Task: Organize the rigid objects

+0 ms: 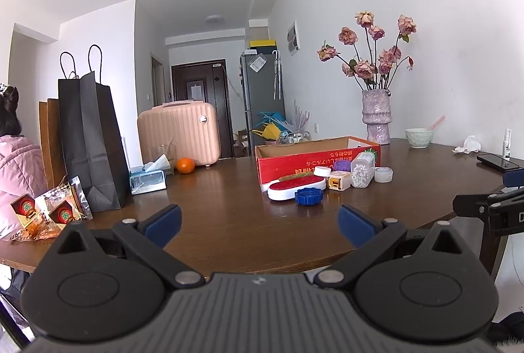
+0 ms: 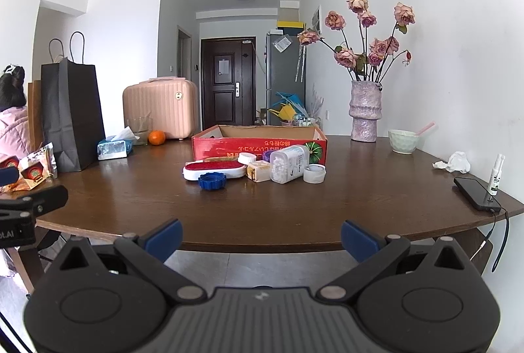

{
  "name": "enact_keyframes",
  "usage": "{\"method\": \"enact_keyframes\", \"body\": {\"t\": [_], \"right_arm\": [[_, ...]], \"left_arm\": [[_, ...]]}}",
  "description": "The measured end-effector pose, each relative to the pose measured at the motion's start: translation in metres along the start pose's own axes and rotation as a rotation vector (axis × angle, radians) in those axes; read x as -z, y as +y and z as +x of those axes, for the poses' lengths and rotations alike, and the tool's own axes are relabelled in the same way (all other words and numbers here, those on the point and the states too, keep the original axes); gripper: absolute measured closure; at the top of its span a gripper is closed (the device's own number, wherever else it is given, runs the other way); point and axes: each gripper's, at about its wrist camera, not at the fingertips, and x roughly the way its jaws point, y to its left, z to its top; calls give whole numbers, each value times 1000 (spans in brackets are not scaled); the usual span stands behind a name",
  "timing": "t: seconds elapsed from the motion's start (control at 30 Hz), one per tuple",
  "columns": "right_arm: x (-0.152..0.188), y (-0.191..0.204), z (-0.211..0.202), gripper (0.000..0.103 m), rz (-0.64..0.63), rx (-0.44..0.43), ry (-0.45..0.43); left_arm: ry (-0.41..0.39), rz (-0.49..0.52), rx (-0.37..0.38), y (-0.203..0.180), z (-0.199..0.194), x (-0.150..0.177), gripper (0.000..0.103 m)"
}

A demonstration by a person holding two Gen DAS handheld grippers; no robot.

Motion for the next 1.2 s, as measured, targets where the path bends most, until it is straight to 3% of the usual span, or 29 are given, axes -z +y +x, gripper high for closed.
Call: {"method": "enact_keyframes", "body": {"t": [1.2], "right_arm": [[0,3,-1,0,-18,-1,-7]], "left_arm": [[10,13,6,-11,6,7,0]]}}
